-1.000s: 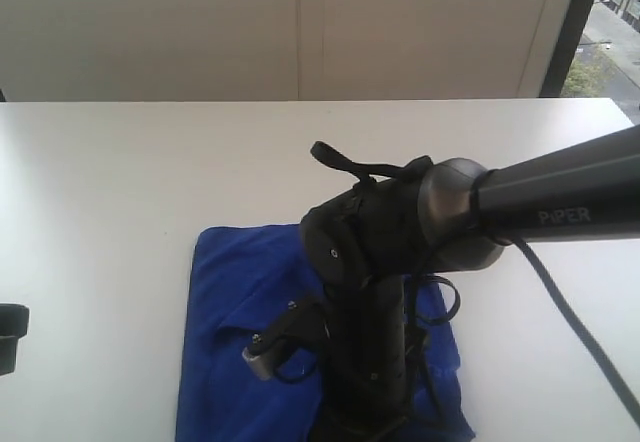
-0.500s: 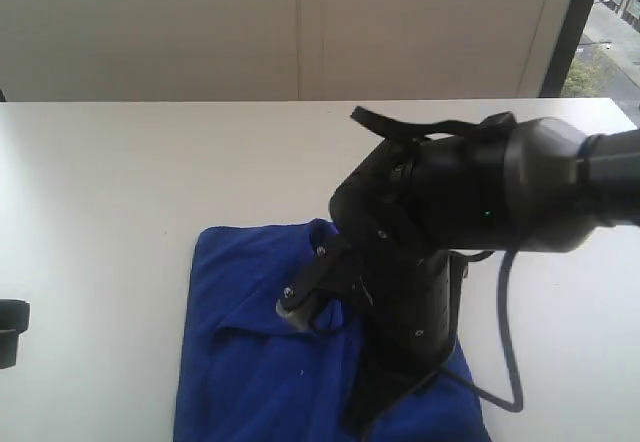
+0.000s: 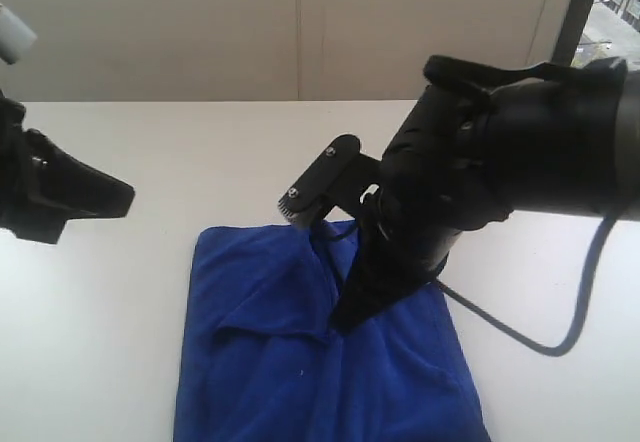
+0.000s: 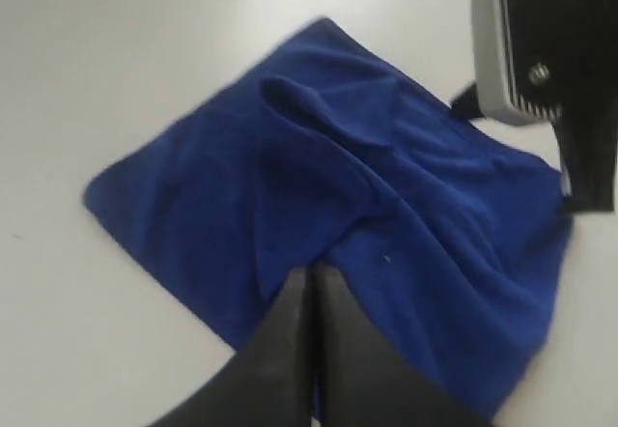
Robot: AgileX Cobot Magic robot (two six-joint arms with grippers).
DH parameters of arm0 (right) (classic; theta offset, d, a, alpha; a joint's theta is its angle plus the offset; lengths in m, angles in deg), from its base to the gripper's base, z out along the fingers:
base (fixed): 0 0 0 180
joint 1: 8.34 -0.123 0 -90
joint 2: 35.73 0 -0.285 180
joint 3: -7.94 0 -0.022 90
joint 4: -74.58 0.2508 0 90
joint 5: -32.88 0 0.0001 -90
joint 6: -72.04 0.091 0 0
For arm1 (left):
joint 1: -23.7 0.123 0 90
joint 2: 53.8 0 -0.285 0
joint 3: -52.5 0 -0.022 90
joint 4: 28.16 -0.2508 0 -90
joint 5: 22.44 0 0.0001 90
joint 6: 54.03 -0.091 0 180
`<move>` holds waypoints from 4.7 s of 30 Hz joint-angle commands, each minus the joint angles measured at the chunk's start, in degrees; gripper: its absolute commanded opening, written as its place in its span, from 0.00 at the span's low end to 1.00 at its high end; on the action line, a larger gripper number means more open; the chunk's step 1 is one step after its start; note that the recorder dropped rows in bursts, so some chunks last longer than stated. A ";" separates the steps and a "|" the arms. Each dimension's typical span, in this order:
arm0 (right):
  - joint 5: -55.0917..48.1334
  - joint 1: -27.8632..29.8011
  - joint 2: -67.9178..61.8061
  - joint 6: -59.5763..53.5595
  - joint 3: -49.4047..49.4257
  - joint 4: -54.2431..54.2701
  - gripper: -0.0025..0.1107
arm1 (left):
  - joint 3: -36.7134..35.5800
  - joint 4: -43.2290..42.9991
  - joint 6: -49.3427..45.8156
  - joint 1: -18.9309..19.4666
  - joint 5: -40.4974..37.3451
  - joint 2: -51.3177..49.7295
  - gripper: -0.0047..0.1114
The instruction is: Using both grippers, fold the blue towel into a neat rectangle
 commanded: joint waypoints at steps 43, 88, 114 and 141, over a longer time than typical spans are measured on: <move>-1.08 19.33 -0.34 -33.41 3.47 42.04 0.02 | 18.73 -50.18 25.80 -26.94 9.72 -25.98 0.57; 11.26 18.79 -13.34 -33.25 3.47 38.85 0.02 | 18.73 -38.01 22.44 -34.98 17.89 -47.68 0.53; 11.29 21.49 -7.58 -27.19 10.96 34.53 0.02 | 18.62 -37.10 24.08 -34.88 20.45 -44.61 0.53; 15.16 21.49 -7.58 -27.19 13.49 35.97 0.02 | 18.62 -37.21 24.17 -34.88 23.48 -46.78 0.38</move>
